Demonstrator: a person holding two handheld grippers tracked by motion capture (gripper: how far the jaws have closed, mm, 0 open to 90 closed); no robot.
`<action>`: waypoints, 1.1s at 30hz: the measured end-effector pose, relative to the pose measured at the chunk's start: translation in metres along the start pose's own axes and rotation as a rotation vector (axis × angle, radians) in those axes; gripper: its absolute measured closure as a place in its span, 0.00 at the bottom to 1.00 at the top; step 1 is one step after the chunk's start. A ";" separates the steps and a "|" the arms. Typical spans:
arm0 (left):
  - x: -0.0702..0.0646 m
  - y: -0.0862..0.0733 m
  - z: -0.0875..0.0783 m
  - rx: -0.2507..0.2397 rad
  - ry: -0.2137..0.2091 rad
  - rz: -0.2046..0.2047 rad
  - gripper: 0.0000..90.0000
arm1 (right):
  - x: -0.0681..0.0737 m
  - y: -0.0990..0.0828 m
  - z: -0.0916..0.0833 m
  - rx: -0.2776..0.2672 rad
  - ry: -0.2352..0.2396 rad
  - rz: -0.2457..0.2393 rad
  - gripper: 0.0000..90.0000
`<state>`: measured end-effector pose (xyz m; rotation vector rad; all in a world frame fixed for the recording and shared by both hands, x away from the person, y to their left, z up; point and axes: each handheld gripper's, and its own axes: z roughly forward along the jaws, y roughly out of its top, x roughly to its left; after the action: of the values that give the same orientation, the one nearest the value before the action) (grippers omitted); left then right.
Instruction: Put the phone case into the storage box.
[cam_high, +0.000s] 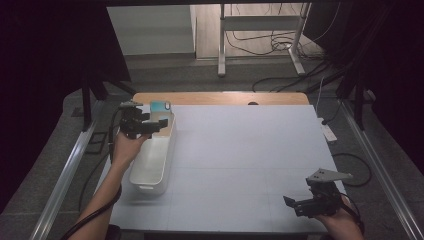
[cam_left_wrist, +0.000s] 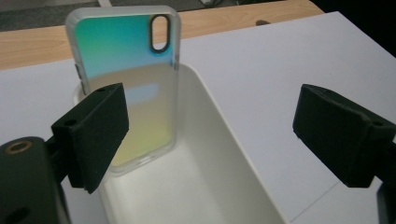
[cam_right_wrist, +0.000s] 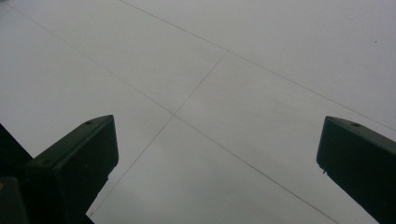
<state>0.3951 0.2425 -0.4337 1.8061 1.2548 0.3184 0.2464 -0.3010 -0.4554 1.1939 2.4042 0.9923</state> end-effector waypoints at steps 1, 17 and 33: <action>-0.001 -0.001 -0.001 -0.001 -0.008 0.002 0.12 | 0.000 0.000 0.000 0.001 0.000 0.000 0.00; -0.019 -0.013 -0.012 -0.002 -0.058 0.030 0.05 | 0.000 0.000 0.000 -0.004 -0.005 0.001 0.00; -0.040 -0.029 -0.021 0.002 -0.070 0.099 0.03 | 0.000 0.000 0.000 -0.002 -0.004 0.001 0.00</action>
<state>0.3460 0.2223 -0.4336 1.8689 1.1195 0.3069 0.2461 -0.3010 -0.4551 1.1954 2.3991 0.9920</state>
